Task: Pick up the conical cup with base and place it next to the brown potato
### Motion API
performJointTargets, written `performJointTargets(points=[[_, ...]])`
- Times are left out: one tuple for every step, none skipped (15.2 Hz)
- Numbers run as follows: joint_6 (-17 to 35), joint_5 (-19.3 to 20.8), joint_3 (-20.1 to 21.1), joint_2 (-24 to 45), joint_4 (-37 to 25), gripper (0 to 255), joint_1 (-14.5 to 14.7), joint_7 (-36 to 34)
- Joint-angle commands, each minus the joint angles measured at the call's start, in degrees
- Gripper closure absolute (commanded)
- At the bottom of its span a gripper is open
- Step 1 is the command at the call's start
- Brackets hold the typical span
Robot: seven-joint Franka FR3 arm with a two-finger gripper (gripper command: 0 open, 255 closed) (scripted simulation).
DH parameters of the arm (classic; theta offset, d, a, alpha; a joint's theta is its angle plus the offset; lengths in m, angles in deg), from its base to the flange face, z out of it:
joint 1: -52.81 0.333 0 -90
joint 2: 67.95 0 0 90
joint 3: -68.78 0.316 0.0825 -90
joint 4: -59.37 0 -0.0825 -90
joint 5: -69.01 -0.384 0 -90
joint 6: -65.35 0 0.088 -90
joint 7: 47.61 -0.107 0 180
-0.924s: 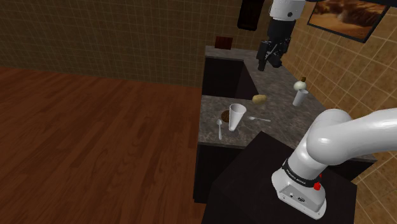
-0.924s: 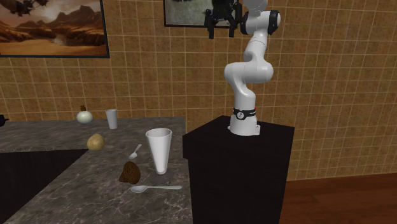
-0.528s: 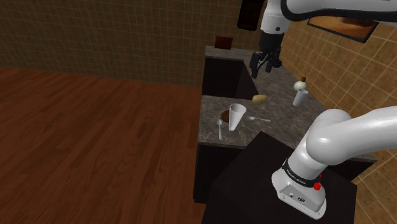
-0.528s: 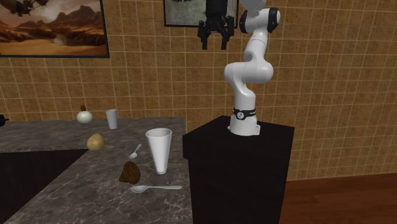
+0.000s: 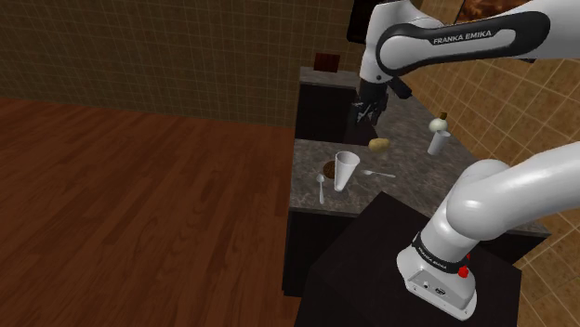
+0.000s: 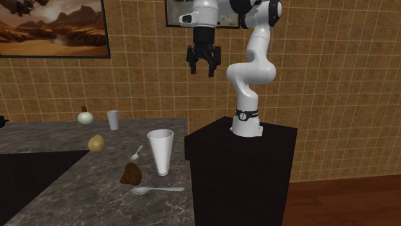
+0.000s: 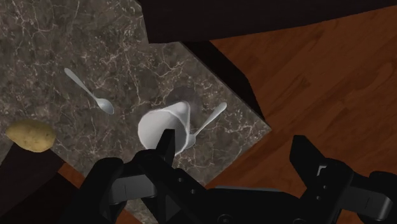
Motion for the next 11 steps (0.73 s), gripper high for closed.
performJointTargets(points=[[3.93,0.93,-0.9,2.44,1.38,0,-0.48,0.42],[5.98,1.35,-1.33,4.07,1.82,0,-0.69,0.56],[8.03,1.76,-1.75,5.78,2.17,0,-0.9,0.69],[10.07,2.16,-2.17,7.57,2.44,0,-1.11,0.82],[12.1,2.54,-2.59,9.44,2.62,0,-1.31,0.95],[14.12,2.91,-3.0,11.38,2.72,0,-1.51,1.07],[16.12,3.25,-3.41,13.38,2.73,0,-1.7,1.19],[18.1,3.58,-3.81,15.45,2.65,0,-1.89,1.31],[20.05,3.87,-4.2,17.57,2.49,0,-2.08,1.43],[21.97,4.13,-4.58,19.74,2.24,0,-2.26,1.56],[23.85,4.36,-4.95,21.97,1.9,0,-2.44,1.69]])
